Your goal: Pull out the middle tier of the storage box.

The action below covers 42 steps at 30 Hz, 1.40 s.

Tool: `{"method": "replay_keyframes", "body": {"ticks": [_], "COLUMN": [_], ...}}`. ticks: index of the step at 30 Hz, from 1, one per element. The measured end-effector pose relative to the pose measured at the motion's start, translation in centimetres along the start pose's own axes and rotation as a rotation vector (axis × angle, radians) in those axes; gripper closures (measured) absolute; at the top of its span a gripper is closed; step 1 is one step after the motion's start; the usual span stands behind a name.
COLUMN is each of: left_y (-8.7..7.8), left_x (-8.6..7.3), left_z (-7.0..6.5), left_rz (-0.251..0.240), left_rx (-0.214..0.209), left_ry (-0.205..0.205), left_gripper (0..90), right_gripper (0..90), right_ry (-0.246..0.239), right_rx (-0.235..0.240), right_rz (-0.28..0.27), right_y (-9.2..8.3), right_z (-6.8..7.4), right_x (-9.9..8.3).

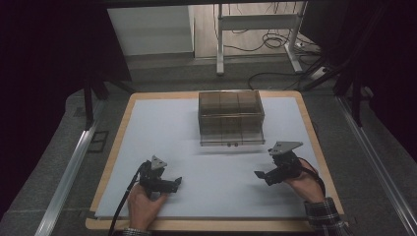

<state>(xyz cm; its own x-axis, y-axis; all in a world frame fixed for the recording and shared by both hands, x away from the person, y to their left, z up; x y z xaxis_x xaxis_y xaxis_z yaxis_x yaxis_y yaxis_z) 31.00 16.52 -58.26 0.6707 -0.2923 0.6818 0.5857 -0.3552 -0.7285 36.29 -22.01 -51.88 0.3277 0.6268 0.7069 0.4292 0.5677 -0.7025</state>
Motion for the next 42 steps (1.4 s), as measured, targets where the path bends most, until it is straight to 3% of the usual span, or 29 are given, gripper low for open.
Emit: {"method": "replay_keyframes", "body": {"ticks": [15,29,42], "left_y": [0.0,0.0,0.0], "left_x": [0.0,0.0,0.0], "left_z": [0.0,0.0,-0.1], "left_rz": [-0.004,-0.006,-0.006], "left_rx": [0.0,0.0,-0.001], "left_ry": [-0.004,-0.005,-0.006], "left_gripper": [0.0,0.0,0.0], "right_gripper": [0.0,0.0,0.0], "right_ry": [0.052,0.096,0.085], "right_rx": [-0.035,-0.029,-0.043], "right_rz": [0.009,0.038,0.035], "right_y": [-0.6,-0.1,0.0], "right_z": [0.3,0.7,0.8], "right_x": [-3.5,-5.8,-6.0]}}
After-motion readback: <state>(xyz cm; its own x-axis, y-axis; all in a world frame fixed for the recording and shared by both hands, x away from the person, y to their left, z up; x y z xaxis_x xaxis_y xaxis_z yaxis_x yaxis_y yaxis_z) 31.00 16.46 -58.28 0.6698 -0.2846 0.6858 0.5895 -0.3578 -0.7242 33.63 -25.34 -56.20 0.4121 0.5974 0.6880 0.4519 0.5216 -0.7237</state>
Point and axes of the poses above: each handheld gripper's, and its own axes: y roughly forward along the jaws, x roughly out of its top, z roughly to its left, the point moved 4 cm from there along y, roughly forward along the jaws, and after that the axes turned 1 degree about -y, right-handed, at the moved point
